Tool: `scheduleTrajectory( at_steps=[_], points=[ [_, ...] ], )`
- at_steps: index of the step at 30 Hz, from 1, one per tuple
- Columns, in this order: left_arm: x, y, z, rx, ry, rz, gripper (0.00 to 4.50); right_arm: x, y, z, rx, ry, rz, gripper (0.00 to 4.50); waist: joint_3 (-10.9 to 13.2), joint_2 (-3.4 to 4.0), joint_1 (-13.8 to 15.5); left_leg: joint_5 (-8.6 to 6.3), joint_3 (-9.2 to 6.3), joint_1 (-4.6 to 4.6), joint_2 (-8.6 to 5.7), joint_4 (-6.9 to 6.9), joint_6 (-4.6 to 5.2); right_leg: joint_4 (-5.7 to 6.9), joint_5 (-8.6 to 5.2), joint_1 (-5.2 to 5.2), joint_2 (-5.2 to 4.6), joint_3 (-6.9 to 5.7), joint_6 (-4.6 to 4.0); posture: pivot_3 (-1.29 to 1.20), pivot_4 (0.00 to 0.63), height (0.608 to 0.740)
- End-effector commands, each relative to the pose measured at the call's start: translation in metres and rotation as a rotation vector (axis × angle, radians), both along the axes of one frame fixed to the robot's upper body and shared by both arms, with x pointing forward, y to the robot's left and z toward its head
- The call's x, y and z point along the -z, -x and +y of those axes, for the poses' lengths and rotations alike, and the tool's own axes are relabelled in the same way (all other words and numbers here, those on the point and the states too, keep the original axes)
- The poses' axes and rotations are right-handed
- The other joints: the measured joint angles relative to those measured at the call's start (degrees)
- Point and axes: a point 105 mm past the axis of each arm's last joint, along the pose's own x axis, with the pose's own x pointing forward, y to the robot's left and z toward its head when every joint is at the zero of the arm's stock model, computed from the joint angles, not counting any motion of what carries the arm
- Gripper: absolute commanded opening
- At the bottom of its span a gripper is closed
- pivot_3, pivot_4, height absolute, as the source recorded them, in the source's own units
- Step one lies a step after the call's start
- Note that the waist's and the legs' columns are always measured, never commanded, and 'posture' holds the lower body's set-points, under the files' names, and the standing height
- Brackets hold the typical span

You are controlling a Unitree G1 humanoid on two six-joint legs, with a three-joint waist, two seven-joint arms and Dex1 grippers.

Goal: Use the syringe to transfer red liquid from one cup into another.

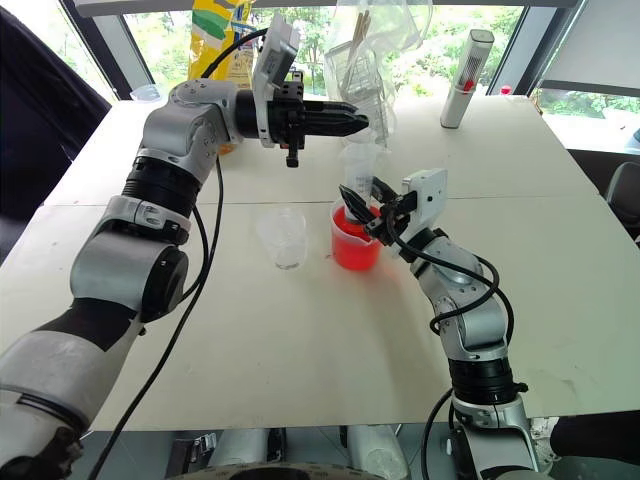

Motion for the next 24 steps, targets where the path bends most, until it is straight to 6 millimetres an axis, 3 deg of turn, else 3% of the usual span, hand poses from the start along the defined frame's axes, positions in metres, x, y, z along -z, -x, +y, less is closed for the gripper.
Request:
scheduleTrajectory(
  at_steps=[1,19,22,24],
  points=[
    [-0.059,0.009,0.005,-0.027,0.143,-0.178,0.05,0.016,0.005,0.013,-0.062,0.03,0.058,1.4,0.0,0.0,0.0,0.0,0.0,0.0,0.0,0.0,0.0,0.0,0.0,0.0,0.0,0.0,0.0,0.0,0.15,0.739],
    [-0.045,0.008,0.005,-0.022,0.106,-0.159,0.05,0.0,0.003,0.007,-0.041,0.04,0.004,1.4,0.0,0.0,0.0,0.0,0.0,0.0,0.0,0.0,0.0,0.0,0.0,0.0,0.0,0.0,0.0,0.0,0.15,0.739],
    [-0.041,0.007,0.006,-0.024,0.099,-0.149,1.16,-0.008,0.004,0.003,-0.028,0.041,-0.022,1.4,0.0,0.01,-0.06,0.0,-0.01,0.0,0.01,0.0,0.0,0.0,0.0,0.0,0.0,0.0,0.0,0.0,0.15,0.739],
    [-0.038,0.007,0.007,-0.025,0.094,-0.144,2.22,-0.014,0.004,0.001,-0.019,0.04,-0.04,1.4,0.0,0.01,0.01,0.0,-0.01,0.0,0.01,0.0,0.0,0.01,0.0,0.0,0.0,0.01,0.0,0.0,0.15,0.739]
  ],
)
